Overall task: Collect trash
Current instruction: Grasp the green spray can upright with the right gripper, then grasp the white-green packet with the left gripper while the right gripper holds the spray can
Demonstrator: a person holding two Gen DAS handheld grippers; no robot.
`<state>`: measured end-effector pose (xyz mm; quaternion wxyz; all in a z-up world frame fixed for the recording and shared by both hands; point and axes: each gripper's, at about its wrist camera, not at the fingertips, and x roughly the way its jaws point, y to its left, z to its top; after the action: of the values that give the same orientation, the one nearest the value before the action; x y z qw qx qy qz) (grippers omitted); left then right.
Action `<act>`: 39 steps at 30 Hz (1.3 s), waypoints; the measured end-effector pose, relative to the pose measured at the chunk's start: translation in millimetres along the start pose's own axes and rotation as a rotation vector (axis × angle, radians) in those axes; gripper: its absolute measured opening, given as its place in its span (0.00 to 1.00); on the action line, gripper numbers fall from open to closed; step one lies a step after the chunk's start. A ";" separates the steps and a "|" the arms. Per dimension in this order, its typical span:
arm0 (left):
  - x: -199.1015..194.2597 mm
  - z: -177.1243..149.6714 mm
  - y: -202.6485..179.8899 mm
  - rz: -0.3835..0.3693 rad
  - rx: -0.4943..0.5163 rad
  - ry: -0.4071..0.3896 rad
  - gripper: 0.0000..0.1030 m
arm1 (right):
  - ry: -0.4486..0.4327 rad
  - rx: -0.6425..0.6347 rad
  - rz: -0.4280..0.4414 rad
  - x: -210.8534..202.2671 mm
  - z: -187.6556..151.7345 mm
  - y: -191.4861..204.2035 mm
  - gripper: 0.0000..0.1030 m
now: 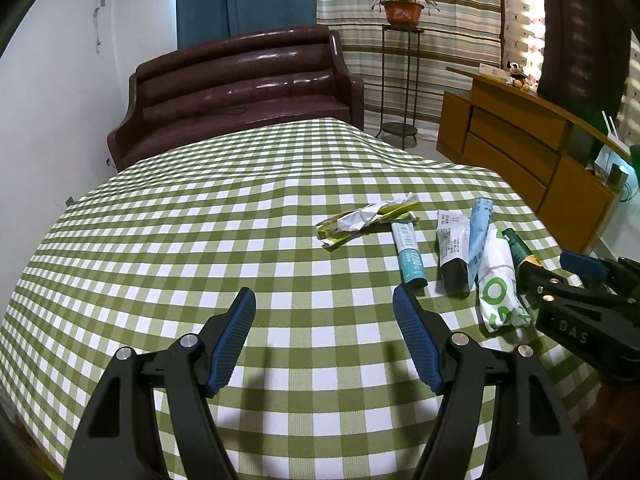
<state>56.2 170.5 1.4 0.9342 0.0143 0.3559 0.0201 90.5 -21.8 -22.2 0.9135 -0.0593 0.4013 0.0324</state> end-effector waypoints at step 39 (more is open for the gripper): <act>2.2 8.1 -42.1 -0.093 0.040 0.013 0.69 | -0.018 0.029 0.040 5.3 -0.2 -25.8 0.23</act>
<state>64.4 128.4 4.3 0.9314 0.0161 0.3625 -0.0303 96.7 -47.3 -24.0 0.9170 -0.0379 0.3943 0.0456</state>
